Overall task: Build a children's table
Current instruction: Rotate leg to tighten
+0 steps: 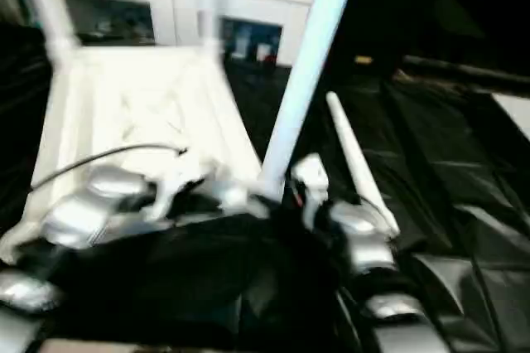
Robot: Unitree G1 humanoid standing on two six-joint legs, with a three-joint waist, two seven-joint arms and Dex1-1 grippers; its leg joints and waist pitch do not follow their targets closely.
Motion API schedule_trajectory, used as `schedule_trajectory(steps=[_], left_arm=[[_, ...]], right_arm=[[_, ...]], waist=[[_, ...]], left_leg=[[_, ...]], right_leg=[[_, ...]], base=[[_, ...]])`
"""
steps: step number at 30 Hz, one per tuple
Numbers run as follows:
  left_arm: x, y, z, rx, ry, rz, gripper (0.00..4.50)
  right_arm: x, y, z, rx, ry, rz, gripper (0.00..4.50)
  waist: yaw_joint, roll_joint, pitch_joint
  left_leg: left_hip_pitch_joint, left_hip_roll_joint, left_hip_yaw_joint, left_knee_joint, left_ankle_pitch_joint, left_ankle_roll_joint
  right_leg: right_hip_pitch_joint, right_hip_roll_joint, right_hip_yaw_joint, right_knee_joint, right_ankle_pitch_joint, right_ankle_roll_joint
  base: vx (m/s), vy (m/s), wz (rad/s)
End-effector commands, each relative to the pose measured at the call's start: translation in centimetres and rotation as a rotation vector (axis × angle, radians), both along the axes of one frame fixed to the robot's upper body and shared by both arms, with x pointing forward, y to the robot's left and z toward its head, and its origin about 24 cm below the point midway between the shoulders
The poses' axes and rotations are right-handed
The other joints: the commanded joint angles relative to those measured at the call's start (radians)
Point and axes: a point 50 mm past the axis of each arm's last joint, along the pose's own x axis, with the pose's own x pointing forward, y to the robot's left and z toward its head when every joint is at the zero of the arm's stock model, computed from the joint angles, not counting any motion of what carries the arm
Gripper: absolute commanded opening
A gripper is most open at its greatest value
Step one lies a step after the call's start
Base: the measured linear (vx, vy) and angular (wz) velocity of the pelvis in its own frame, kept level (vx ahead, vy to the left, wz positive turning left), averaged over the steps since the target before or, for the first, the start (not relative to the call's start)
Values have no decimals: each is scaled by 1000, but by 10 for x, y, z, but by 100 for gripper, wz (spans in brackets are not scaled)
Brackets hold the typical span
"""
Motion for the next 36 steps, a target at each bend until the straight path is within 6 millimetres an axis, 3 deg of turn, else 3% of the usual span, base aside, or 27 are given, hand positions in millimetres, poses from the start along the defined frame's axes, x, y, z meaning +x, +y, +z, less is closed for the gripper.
schedule_trajectory(steps=[1,5,8,12,13,14,15,17,22,26,28,30,32,36], left_arm=[[0,-14,-9,-64,28,75,0],[8,-38,-14,-68,-14,196,0],[8,-45,-17,-64,-17,206,0],[6,-46,-20,-53,-10,189,0],[6,-45,-20,-50,-8,188,0],[6,-43,-20,-50,-8,187,0],[6,-41,-19,-49,-8,188,0],[7,-37,-19,-46,-11,181,0],[2,-25,-17,-46,12,102,0],[-6,-11,-14,-40,36,-4,0],[-11,-4,-13,-33,47,-52,0],[-20,5,-9,-41,64,-155,0],[-24,8,-7,-47,81,-188,0],[-40,15,0,-66,123,-327,0]], right_arm=[[-6,-4,-21,-42,113,-125,272],[-2,22,-24,-45,150,-226,272],[-1,32,-21,-31,138,-206,272],[1,37,-15,35,113,-160,272],[1,37,-13,52,106,-152,307],[2,35,-11,74,98,-147,307],[2,34,-9,104,90,-134,342],[3,31,-4,108,59,-95,344],[-1,14,4,85,1,97,399],[-12,-6,13,61,-39,301,399],[-16,-14,13,21,-43,357,399],[-19,-24,14,-45,-51,412,399],[-20,-26,14,-60,-55,426,399],[-22,-27,17,-97,-71,485,399]], waist=[[3,5,-51],[1,6,-53],[5,3,-56],[12,-1,-59],[13,0,-58],[14,2,-58],[13,-1,-57],[14,0,-57],[8,-4,-55],[9,-5,-54],[8,-3,-56],[4,-4,-56],[5,0,-57],[14,3,-60]], left_leg=[[20,20,-18,-78,-389,-30],[22,17,-18,-79,-409,-28],[14,16,-17,-78,-386,-6],[11,16,-15,-77,-360,17],[11,16,-15,-78,-362,19],[12,17,-15,-78,-363,18],[12,17,-15,-79,-372,18],[11,18,-17,-80,-388,23],[5,18,-18,-82,-391,26],[3,22,-18,-82,-363,44],[6,23,-16,-82,-349,42],[-1,24,-16,-84,-327,39],[9,26,-13,-81,-316,37],[12,27,-8,-77,-248,52]], right_leg=[[15,-43,16,-90,-403,-161],[12,-39,15,-92,-386,-158],[18,-39,15,-92,-346,-147],[20,-38,15,-90,-314,-143],[21,-39,15,-91,-320,-143],[20,-39,15,-91,-323,-143],[19,-39,14,-93,-338,-140],[19,-40,14,-96,-358,-136],[21,-41,13,-101,-402,-128],[23,-44,15,-102,-400,-135],[20,-43,15,-100,-378,-149],[26,-41,14,-92,-335,-167],[19,-38,14,-89,-295,-188],[22,-31,13,-69,-138,-236]], base=[[0,0,0],[0,0,0],[0,0,0],[0,0,0],[0,0,0],[0,0,0],[0,0,0],[0,0,0],[0,0,0],[0,0,0],[0,0,0],[0,0,0],[0,0,0],[0,0,0]])
